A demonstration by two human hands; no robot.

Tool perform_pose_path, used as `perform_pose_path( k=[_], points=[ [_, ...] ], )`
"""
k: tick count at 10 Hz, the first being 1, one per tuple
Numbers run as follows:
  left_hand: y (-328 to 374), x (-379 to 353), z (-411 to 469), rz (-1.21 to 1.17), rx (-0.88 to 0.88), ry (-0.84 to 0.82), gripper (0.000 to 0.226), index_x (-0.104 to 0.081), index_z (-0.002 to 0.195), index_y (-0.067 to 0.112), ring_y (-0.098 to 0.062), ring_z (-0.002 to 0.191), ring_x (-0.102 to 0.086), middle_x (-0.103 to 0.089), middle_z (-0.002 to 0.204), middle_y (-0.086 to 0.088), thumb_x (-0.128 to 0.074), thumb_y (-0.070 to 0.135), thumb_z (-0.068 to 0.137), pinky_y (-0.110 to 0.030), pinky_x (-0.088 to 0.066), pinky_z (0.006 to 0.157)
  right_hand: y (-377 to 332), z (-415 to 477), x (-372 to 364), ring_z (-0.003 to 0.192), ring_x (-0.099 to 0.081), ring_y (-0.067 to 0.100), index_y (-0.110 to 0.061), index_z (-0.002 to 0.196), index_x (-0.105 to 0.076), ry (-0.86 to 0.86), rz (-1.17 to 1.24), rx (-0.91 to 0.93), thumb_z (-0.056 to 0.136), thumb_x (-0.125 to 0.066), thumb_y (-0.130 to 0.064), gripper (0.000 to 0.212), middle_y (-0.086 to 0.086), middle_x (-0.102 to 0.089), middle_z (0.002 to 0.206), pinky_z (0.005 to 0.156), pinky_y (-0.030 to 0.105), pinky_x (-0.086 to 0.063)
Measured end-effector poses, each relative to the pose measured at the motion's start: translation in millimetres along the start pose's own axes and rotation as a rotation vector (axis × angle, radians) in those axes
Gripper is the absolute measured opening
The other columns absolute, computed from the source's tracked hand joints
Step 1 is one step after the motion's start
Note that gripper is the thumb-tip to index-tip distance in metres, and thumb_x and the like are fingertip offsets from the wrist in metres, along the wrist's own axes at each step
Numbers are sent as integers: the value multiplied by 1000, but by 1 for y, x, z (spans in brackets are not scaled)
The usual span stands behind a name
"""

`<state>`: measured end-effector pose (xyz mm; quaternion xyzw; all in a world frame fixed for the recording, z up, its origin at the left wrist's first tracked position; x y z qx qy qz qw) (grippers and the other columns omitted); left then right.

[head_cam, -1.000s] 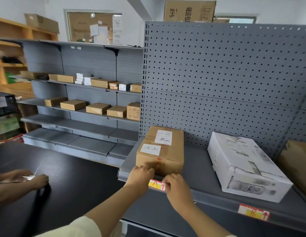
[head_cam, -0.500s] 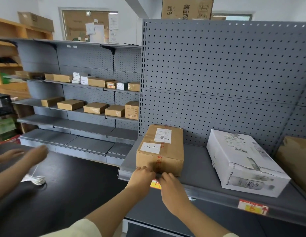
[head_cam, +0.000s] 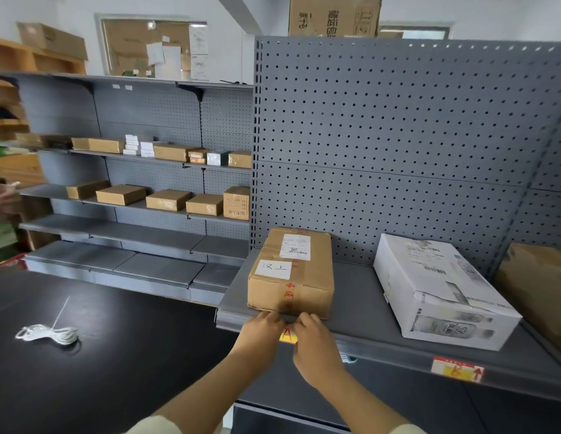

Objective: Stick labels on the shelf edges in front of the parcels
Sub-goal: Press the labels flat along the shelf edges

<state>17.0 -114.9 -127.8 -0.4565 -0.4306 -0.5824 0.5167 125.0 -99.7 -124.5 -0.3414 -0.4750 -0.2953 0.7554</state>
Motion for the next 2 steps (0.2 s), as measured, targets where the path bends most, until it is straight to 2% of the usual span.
perform_pose_path(
  k=[2],
  points=[
    [8, 24, 8, 33, 15, -61, 45, -51, 132, 17, -25, 112, -57, -55, 130, -5, -48, 0, 90, -35, -50, 93, 10, -4, 12, 116, -45, 20, -17, 126, -56, -94, -7, 51, 91, -50, -7, 38, -1, -51, 125, 98, 34, -45]
  ],
)
Point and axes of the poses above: each hand's wrist, its own z-axis towards the middle knuckle, its own x-axis out of the back of the hand, y = z × x, the point moved 5 cm from there along z, towards the middle knuckle
